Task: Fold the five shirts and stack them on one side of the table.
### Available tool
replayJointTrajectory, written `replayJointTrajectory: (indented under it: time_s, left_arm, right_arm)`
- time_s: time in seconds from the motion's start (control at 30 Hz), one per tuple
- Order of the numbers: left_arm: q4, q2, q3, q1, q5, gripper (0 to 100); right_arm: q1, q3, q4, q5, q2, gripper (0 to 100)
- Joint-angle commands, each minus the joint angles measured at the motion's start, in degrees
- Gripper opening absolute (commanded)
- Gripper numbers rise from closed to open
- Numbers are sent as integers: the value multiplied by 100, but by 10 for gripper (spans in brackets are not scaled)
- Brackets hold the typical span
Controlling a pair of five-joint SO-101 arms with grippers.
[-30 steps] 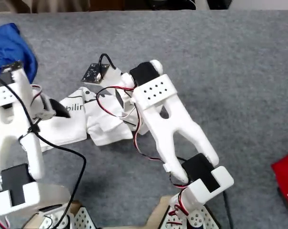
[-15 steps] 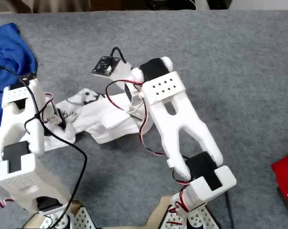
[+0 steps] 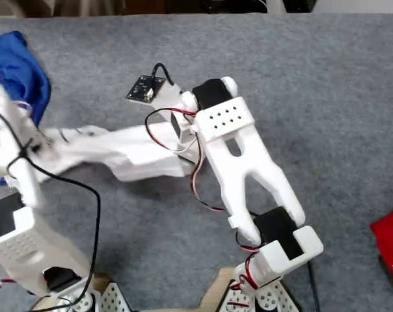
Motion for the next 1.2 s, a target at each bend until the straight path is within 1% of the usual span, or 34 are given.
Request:
replayJointTrajectory:
  time_s: [0.0,0.1,0.23,0.33,0.4,0.5,0.57,0.7,0.77,0.87,0.93,1.0,1.07,1.13,1.17]
  left_arm:
    - [-62,-22,-1011,-343,0,19]
    - [-62,4,-1345,-422,0,19]
    - [-105,4,-1363,-448,0,19]
    - [-141,22,-1363,-519,-18,20]
    - [-387,145,-1354,-580,-70,20]
    - [-484,462,-1424,-703,-308,20]
    - [-475,664,-1442,-747,-334,20]
    - [-308,919,-1398,-835,-343,21]
    - [-149,1068,-1389,-809,-484,22]
    - [26,1341,-1433,-791,-993,28]
    - [158,1464,-1451,-800,-1169,71]
    - [255,1525,-1451,-835,-1169,136]
    - [255,1525,-1407,-897,-993,192]
    - [308,1525,-1451,-993,-756,228]
    - [308,1525,-1451,-1037,-677,236]
  right_arm:
    - [154,-40,-44,158,-31,6]
    - [154,-48,-44,369,-31,6]
    - [198,-57,-44,536,-57,6]
    - [444,-110,-18,659,-75,6]
    - [708,-295,88,853,-84,6]
    - [1068,-954,404,1116,-215,6]
    - [1244,-1525,563,1231,-426,6]
    - [1253,-2281,712,1266,-813,6]
    - [998,-2220,721,1222,-901,7]
    - [426,-1508,695,993,-901,8]
    - [-119,-884,536,712,-892,9]
    - [-716,-189,185,352,-892,9]
    - [-1270,435,-281,-158,-892,9]
    - [-1684,927,-853,-695,-892,9]
    - [-1815,1121,-1134,-844,-892,9]
